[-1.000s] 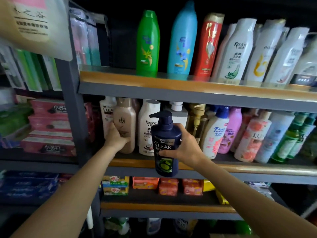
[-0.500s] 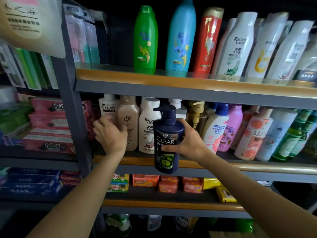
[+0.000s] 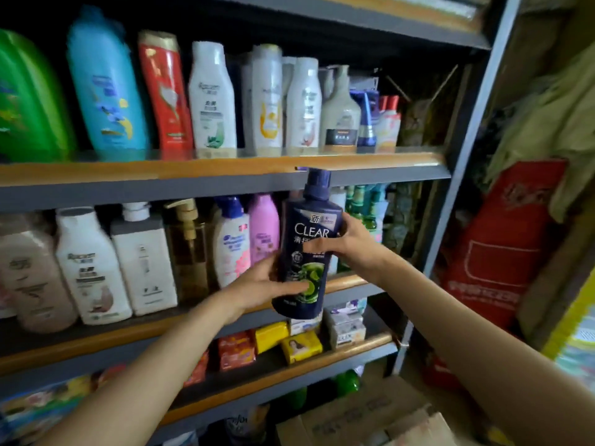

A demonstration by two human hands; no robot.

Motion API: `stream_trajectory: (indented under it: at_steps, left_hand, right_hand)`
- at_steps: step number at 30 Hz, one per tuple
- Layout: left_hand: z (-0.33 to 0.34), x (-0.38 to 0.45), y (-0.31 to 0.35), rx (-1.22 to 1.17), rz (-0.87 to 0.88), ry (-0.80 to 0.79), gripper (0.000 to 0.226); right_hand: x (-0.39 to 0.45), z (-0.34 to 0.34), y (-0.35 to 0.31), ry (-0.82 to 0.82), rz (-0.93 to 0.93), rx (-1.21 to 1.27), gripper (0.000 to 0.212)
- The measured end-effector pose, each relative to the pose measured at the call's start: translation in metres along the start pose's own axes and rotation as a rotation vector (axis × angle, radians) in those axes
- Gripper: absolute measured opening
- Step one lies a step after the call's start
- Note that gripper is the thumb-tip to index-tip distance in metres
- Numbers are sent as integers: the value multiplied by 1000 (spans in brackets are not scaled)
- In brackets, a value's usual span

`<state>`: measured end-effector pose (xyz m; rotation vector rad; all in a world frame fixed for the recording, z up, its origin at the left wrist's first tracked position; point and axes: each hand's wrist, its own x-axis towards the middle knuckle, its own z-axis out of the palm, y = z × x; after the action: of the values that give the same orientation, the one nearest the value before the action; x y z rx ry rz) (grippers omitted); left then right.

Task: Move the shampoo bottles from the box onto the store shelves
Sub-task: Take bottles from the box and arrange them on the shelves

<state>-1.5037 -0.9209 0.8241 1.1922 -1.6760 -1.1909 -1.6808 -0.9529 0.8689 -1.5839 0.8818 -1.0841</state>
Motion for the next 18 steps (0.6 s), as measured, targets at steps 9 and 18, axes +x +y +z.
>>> stream_trajectory:
  at_steps: [9,18]
  left_hand:
    - [153,171,9,374,212,328,62]
    - [193,241,17,389,168,460,56]
  right_hand:
    - [15,-163,48,355,-66,-303,68]
    - [53,-218,74,467,-143,-309,72]
